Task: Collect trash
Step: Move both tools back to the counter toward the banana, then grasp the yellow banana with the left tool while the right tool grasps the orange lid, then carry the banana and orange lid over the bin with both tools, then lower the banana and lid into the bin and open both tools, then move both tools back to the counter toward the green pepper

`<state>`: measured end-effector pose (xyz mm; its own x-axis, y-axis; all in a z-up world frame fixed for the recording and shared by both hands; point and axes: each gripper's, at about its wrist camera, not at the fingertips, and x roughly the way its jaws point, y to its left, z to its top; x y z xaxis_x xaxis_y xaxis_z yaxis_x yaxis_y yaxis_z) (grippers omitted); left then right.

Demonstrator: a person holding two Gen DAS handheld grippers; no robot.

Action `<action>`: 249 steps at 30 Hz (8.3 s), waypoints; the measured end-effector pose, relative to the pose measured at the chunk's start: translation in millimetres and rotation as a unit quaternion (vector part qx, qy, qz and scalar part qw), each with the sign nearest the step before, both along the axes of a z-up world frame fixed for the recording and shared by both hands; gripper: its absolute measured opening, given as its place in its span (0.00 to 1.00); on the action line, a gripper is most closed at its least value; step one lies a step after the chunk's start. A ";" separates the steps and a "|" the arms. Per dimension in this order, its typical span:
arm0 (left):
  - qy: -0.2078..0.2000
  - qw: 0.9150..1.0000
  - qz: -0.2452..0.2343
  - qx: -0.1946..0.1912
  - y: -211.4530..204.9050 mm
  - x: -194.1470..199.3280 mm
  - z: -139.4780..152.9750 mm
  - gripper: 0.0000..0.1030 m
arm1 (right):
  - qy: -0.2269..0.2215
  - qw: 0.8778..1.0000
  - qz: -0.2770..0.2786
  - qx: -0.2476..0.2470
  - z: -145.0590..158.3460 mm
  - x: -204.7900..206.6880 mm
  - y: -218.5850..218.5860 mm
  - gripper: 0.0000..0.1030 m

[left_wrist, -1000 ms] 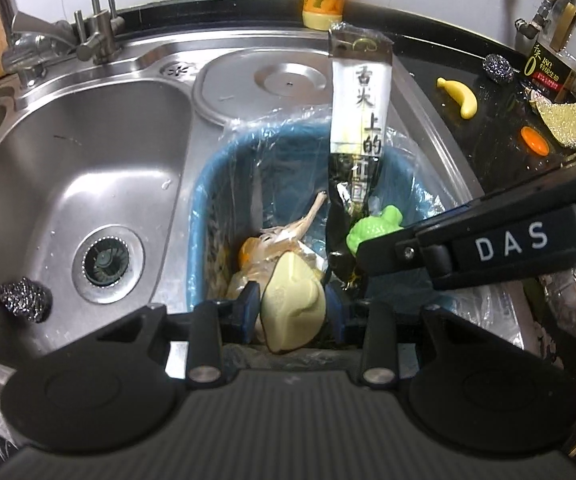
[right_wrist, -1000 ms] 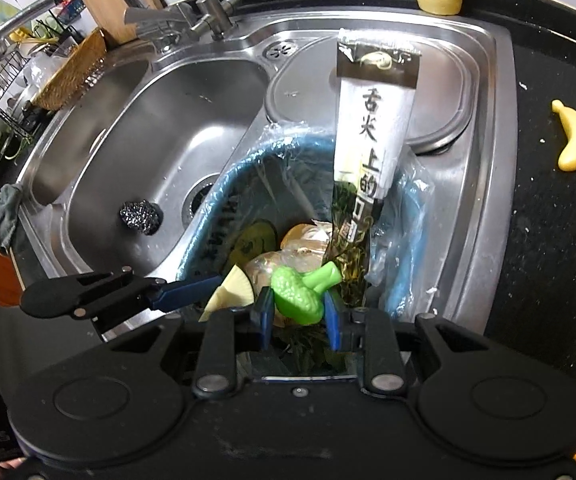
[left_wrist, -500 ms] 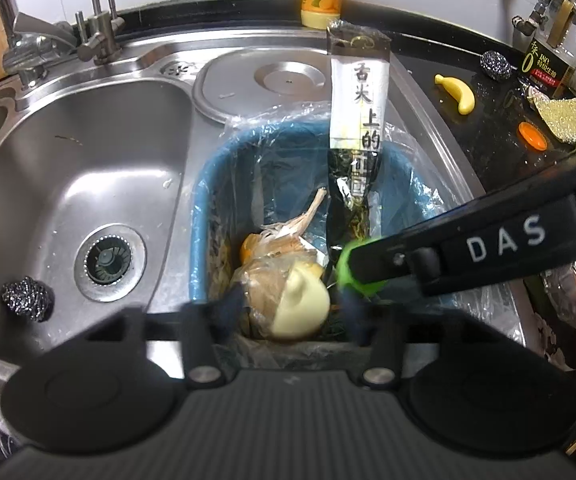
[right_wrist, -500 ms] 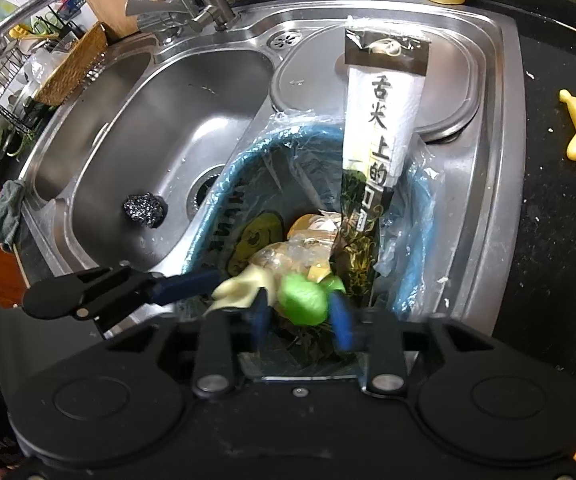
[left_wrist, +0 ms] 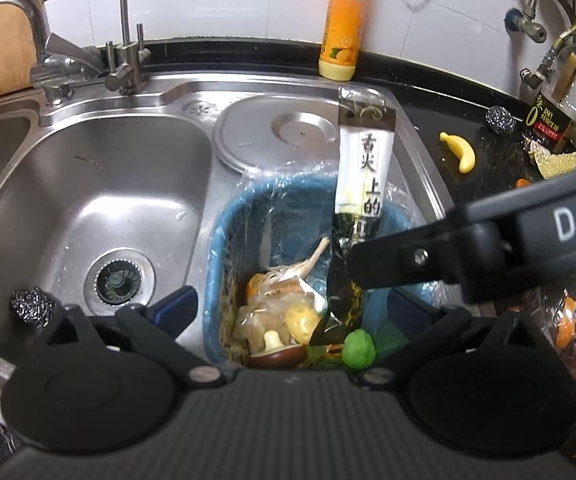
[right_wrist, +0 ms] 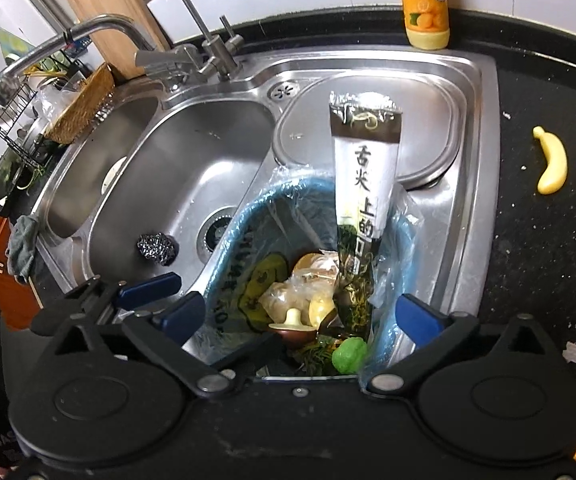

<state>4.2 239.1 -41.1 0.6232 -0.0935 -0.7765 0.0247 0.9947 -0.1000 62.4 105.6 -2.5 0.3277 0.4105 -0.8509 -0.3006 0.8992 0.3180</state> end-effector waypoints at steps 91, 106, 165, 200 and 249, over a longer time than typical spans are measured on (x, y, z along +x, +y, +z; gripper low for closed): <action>-0.009 0.990 -0.138 0.036 -216.9 175.5 -9.3 0.19 | -0.117 0.979 -0.147 -0.081 -40.6 37.6 -237.9 0.42; -0.029 0.993 -0.115 0.023 -187.8 138.9 17.9 0.19 | -0.121 0.981 -0.143 -0.047 -14.3 19.8 -221.7 0.42; 0.037 0.999 -0.037 0.009 5.1 6.7 -34.8 0.19 | -0.016 0.999 0.018 -0.042 -22.0 0.3 18.3 0.43; -0.002 1.000 0.010 -0.023 0.6 8.2 7.0 1.00 | -0.059 0.998 -0.010 -0.011 17.2 -9.0 -5.6 1.00; 0.011 0.976 -0.198 0.087 -398.9 106.6 11.7 1.00 | -0.022 0.951 -0.296 0.087 -21.4 -32.2 -433.5 1.00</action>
<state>110.8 -159.8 -29.4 0.5484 -0.1885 -0.8147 0.4102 0.9097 0.0656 30.2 -327.9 -23.9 0.5785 0.2757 -0.7677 0.2266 0.8498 0.4760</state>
